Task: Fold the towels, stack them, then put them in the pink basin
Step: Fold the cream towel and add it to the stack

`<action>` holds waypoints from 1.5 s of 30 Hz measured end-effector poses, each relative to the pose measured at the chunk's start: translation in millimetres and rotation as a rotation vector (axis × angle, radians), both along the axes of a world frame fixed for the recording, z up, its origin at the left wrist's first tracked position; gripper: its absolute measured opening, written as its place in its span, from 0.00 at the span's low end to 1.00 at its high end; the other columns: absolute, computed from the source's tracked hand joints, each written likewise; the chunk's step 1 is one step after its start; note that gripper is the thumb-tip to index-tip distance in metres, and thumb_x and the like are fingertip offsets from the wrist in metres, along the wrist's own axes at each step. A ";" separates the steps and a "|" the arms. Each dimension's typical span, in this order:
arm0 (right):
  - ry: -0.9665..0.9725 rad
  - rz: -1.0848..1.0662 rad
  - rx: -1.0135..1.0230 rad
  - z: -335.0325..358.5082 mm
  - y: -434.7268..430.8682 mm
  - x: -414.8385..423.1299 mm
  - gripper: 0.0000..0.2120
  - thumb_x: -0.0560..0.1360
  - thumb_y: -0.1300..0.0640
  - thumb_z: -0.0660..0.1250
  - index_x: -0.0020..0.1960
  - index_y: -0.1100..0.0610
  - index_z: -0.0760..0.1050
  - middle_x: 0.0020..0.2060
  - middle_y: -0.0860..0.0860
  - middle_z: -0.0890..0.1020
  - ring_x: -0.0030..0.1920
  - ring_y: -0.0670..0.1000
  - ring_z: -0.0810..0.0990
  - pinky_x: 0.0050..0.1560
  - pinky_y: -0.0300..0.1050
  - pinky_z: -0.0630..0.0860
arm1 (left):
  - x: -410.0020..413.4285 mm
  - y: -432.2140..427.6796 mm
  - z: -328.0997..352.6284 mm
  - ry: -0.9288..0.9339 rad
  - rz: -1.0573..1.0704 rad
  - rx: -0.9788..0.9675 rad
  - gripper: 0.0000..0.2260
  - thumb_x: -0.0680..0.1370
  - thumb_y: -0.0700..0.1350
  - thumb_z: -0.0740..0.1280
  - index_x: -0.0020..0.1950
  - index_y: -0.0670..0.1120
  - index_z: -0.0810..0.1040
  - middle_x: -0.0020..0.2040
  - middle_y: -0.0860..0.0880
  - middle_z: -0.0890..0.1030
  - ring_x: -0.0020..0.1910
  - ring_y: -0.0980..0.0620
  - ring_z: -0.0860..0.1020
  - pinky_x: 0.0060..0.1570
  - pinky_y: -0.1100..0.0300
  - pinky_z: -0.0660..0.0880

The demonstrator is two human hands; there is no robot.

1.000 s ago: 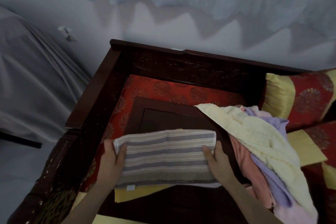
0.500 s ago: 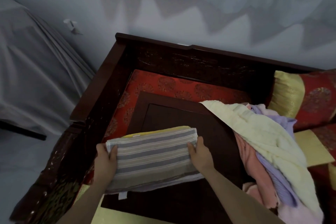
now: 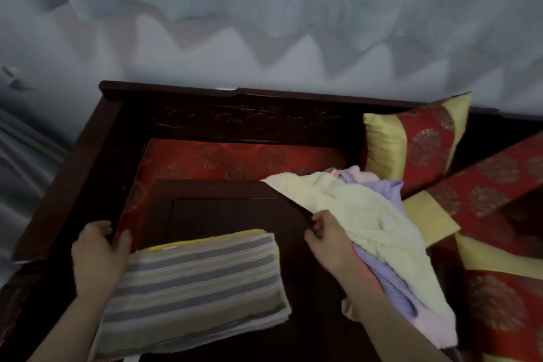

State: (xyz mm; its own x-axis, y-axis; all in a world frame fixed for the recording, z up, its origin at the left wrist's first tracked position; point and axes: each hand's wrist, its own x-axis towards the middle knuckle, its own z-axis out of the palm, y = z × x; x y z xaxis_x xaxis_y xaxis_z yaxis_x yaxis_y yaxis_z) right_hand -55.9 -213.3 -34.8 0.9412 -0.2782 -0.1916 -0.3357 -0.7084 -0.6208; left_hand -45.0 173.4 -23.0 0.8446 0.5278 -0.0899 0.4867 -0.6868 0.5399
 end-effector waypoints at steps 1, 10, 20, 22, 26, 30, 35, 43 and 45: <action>-0.008 -0.033 -0.042 6.7 -29.1 9.8 0.13 0.71 0.58 0.68 0.54 0.55 0.72 0.44 0.52 0.78 0.45 0.52 0.77 0.49 0.48 0.74 | 13.4 -23.2 2.5 -0.065 -0.030 -0.037 0.12 0.74 0.40 0.69 0.56 0.37 0.74 0.50 0.37 0.80 0.48 0.38 0.78 0.51 0.46 0.74; 0.337 -0.025 -0.389 3.0 -155.1 59.3 0.24 0.74 0.49 0.65 0.68 0.54 0.66 0.66 0.54 0.69 0.67 0.57 0.66 0.61 0.56 0.68 | 62.6 -312.3 -17.0 0.608 -0.105 -1.285 0.11 0.78 0.45 0.65 0.56 0.39 0.75 0.47 0.42 0.79 0.46 0.48 0.78 0.45 0.59 0.76; 0.262 -0.014 -0.452 -10.6 -177.9 66.3 0.19 0.78 0.47 0.58 0.64 0.56 0.67 0.61 0.55 0.74 0.63 0.58 0.70 0.60 0.59 0.68 | 63.1 -384.4 -62.1 0.541 -0.020 -1.093 0.09 0.76 0.40 0.65 0.53 0.37 0.76 0.43 0.42 0.80 0.36 0.47 0.80 0.33 0.56 0.78; 0.286 -0.019 -0.388 -11.0 -179.7 70.7 0.20 0.77 0.42 0.59 0.59 0.55 0.71 0.56 0.55 0.78 0.59 0.58 0.75 0.58 0.56 0.69 | 60.6 -379.5 -58.3 0.469 -0.046 -1.004 0.05 0.76 0.41 0.63 0.46 0.40 0.75 0.45 0.40 0.81 0.38 0.45 0.82 0.35 0.55 0.80; 0.359 0.067 -0.090 -10.9 -172.9 74.7 0.20 0.75 0.41 0.63 0.49 0.58 0.79 0.44 0.55 0.82 0.46 0.56 0.79 0.50 0.50 0.76 | 55.5 -357.1 -50.5 0.362 -0.062 -0.957 0.06 0.80 0.42 0.59 0.44 0.43 0.70 0.48 0.39 0.81 0.37 0.47 0.82 0.37 0.56 0.78; 0.228 0.089 0.115 5.3 -164.9 77.2 0.14 0.75 0.54 0.68 0.42 0.66 0.79 0.39 0.61 0.82 0.42 0.57 0.79 0.46 0.49 0.73 | 56.1 -326.1 -33.0 0.283 0.190 -1.215 0.10 0.81 0.44 0.56 0.60 0.41 0.70 0.53 0.40 0.78 0.47 0.43 0.79 0.44 0.49 0.79; 0.027 0.057 0.238 81.7 -149.0 99.0 0.13 0.74 0.52 0.69 0.35 0.58 0.75 0.32 0.50 0.77 0.33 0.47 0.74 0.35 0.41 0.70 | 78.4 -272.9 30.9 0.057 0.341 -1.450 0.07 0.78 0.40 0.61 0.51 0.40 0.76 0.47 0.43 0.79 0.44 0.45 0.77 0.39 0.53 0.75; -0.133 -0.088 0.923 210.4 -128.4 131.6 0.09 0.71 0.70 0.62 0.44 0.59 0.76 0.39 0.54 0.79 0.39 0.51 0.79 0.37 0.40 0.77 | 142.5 -162.9 164.6 -0.065 -0.037 -1.501 0.05 0.78 0.42 0.63 0.48 0.43 0.78 0.36 0.49 0.85 0.35 0.54 0.84 0.35 0.57 0.82; -0.045 -0.075 1.124 234.8 -119.9 131.4 0.05 0.71 0.64 0.63 0.45 0.59 0.76 0.40 0.55 0.78 0.39 0.52 0.78 0.38 0.41 0.77 | 144.8 -144.0 195.2 -0.033 -0.102 -1.465 0.06 0.77 0.46 0.64 0.46 0.45 0.78 0.36 0.49 0.85 0.34 0.55 0.84 0.34 0.57 0.82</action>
